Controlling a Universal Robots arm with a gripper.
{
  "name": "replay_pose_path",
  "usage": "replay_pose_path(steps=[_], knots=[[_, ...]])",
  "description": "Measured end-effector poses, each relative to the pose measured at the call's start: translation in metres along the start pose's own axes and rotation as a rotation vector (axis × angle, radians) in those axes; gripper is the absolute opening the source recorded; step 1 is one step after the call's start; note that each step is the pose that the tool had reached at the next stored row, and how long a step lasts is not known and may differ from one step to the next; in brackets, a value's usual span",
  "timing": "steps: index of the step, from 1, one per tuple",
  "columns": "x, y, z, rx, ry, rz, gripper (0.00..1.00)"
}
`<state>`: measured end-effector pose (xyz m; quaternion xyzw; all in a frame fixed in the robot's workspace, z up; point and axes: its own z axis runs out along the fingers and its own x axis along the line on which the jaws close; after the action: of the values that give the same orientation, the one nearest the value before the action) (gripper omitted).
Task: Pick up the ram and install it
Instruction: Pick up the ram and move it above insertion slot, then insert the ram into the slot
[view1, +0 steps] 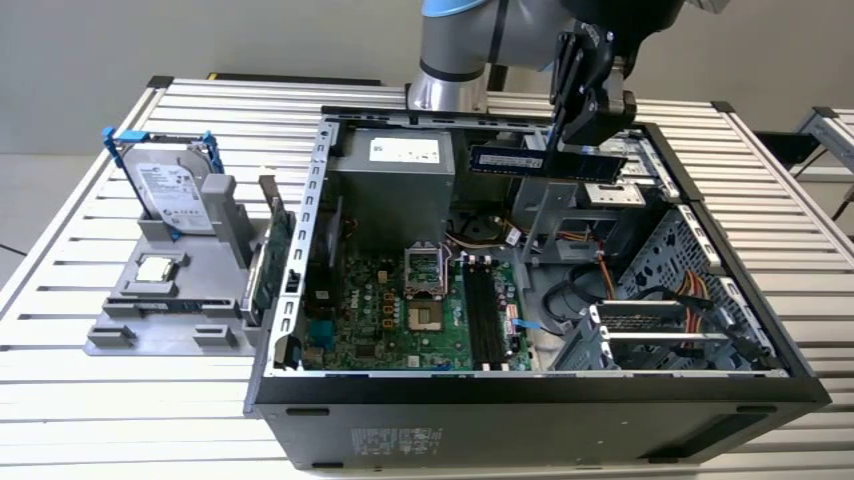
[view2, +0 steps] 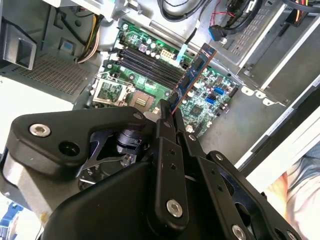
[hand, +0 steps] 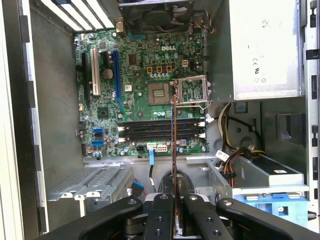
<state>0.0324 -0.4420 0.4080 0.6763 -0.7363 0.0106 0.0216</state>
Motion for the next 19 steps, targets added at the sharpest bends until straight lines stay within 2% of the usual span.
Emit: replay_pose_path(steps=[12,19], knots=[[0.0,0.0,0.0,-0.0021,-0.0006,0.046,0.0],[0.0,0.0,0.0,-0.0041,-0.0009,0.09,0.0]])
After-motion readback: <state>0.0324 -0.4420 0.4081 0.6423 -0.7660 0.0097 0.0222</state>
